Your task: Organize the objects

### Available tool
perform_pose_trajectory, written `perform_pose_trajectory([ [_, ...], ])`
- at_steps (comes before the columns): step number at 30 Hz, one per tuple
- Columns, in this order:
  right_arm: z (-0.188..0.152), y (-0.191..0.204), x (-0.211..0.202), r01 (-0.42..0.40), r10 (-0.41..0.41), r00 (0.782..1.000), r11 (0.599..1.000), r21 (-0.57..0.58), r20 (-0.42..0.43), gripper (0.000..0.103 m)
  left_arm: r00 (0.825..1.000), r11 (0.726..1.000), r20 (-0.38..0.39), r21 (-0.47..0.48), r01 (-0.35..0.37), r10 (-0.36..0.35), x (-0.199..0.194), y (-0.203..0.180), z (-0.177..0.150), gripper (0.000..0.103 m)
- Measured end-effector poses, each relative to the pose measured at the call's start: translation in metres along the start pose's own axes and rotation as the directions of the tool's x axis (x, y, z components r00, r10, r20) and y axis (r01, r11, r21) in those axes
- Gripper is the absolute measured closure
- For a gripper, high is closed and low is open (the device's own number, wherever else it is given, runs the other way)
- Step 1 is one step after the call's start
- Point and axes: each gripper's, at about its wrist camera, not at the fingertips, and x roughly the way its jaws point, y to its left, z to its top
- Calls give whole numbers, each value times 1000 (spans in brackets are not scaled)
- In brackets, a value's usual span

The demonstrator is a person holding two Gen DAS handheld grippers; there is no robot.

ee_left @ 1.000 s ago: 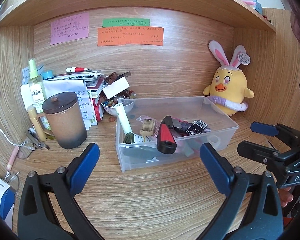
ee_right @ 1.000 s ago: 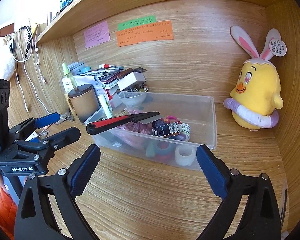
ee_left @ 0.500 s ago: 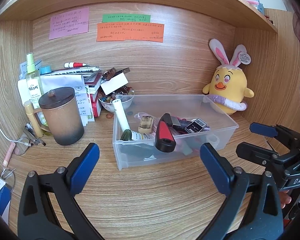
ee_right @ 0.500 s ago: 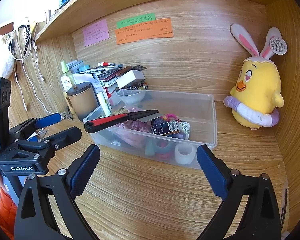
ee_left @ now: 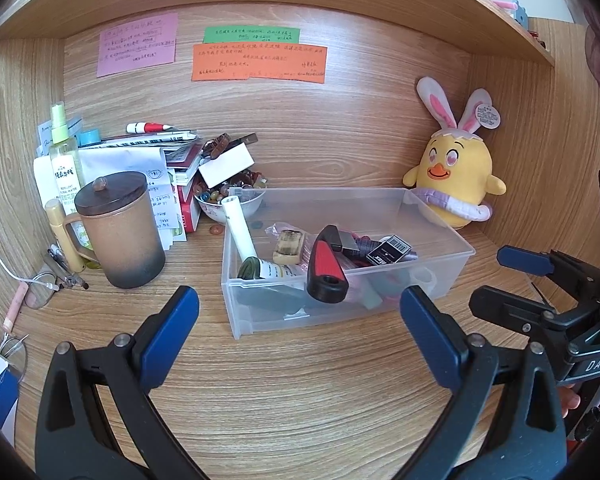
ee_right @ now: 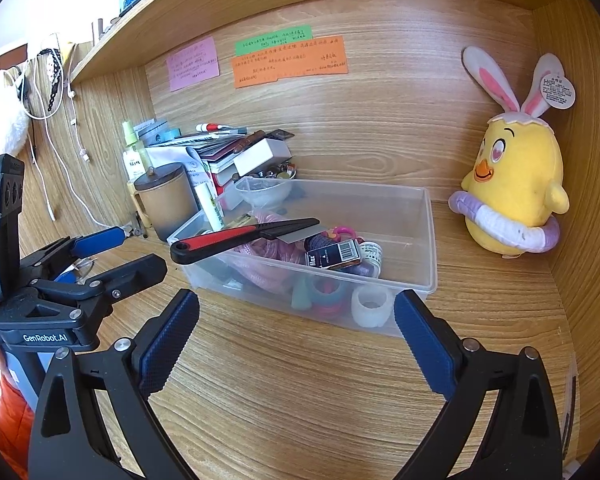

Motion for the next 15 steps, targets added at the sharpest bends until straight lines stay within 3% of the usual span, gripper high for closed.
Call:
perform_pose_trajectory([
  [15, -1, -1, -1, -2, 2, 1000, 1000, 4, 4, 4, 1000, 1000, 13, 8, 10, -11, -2, -2, 1, 1],
])
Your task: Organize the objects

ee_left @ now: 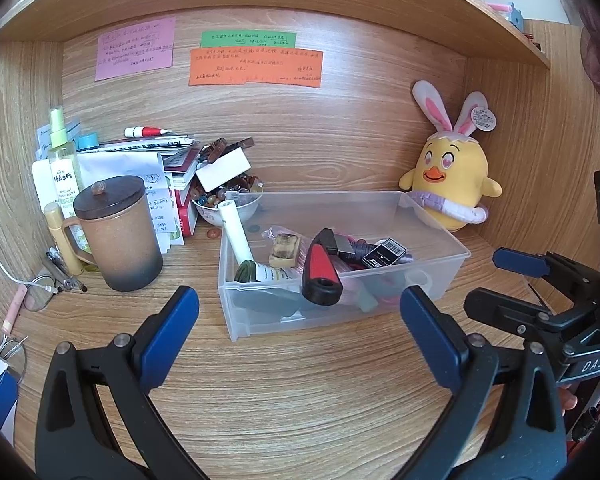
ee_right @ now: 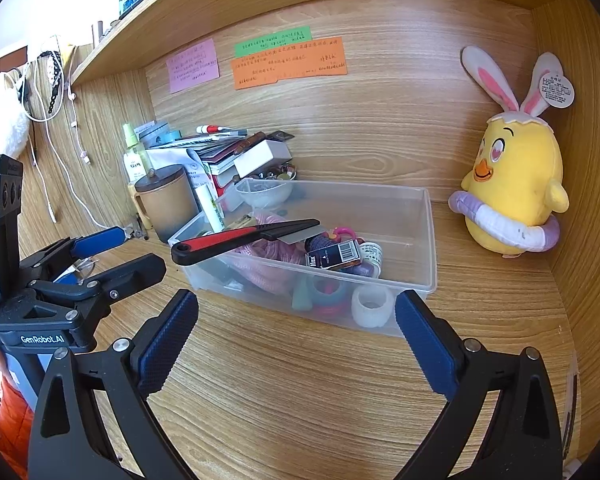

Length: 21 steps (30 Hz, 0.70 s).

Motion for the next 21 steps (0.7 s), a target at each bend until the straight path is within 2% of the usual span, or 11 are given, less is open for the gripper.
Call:
perform_pose_trajectory([
  [11, 0, -1, 0, -2, 2, 1000, 1000, 0, 0, 4, 1000, 1000, -16, -22, 21, -21, 3, 1, -1, 1],
  [21, -1, -4, -1, 5, -5, 1000, 1000, 10, -5, 3, 999, 999, -22, -6, 48, -48, 3, -2, -2, 1],
])
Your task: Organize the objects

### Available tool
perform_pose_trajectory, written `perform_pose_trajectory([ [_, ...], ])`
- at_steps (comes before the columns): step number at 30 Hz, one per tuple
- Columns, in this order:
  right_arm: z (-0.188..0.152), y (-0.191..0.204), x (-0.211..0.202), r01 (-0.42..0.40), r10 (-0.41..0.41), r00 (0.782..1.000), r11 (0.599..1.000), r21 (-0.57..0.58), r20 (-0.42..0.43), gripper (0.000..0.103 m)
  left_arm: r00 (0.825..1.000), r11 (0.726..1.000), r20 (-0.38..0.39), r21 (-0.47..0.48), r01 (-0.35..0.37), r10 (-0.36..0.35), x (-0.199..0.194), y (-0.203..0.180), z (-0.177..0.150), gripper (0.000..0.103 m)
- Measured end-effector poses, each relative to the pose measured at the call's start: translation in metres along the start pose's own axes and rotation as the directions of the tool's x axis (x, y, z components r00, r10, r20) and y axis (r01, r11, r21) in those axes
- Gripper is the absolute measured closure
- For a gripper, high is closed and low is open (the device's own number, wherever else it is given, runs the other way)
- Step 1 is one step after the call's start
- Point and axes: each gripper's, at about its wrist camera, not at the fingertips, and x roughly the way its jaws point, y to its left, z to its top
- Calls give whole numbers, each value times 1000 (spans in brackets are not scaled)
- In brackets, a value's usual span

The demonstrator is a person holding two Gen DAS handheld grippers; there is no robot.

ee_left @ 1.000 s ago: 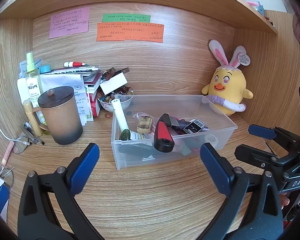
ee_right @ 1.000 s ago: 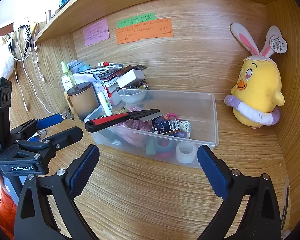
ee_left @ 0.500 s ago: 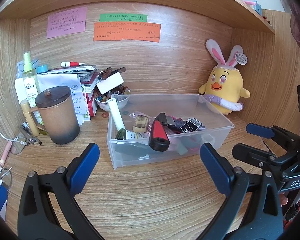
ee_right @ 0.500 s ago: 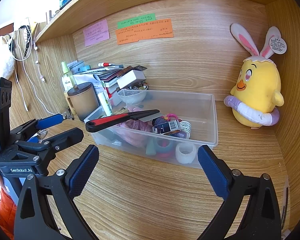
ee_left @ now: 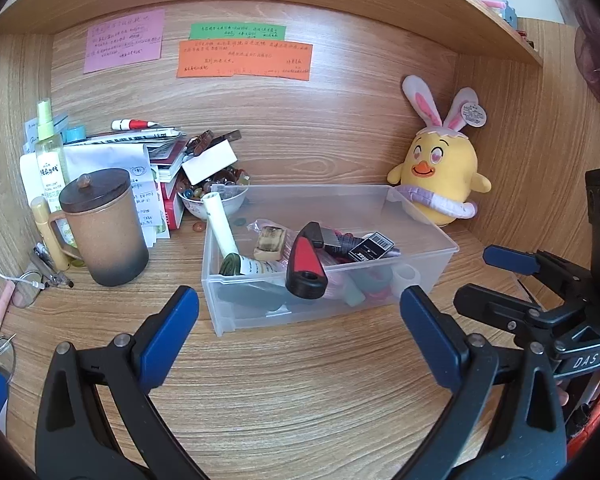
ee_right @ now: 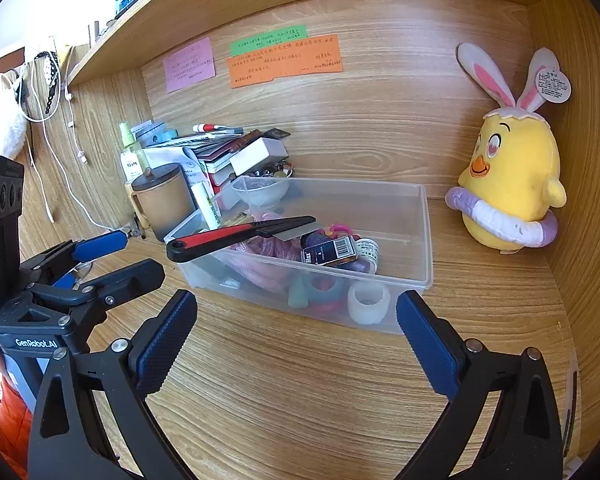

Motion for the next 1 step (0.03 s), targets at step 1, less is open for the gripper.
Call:
perform_pose_trajectory([
  [1, 0, -1, 0, 2, -2, 1000, 1000, 0, 1, 3, 1000, 1000, -2, -1, 1, -1, 0, 0, 0, 1],
])
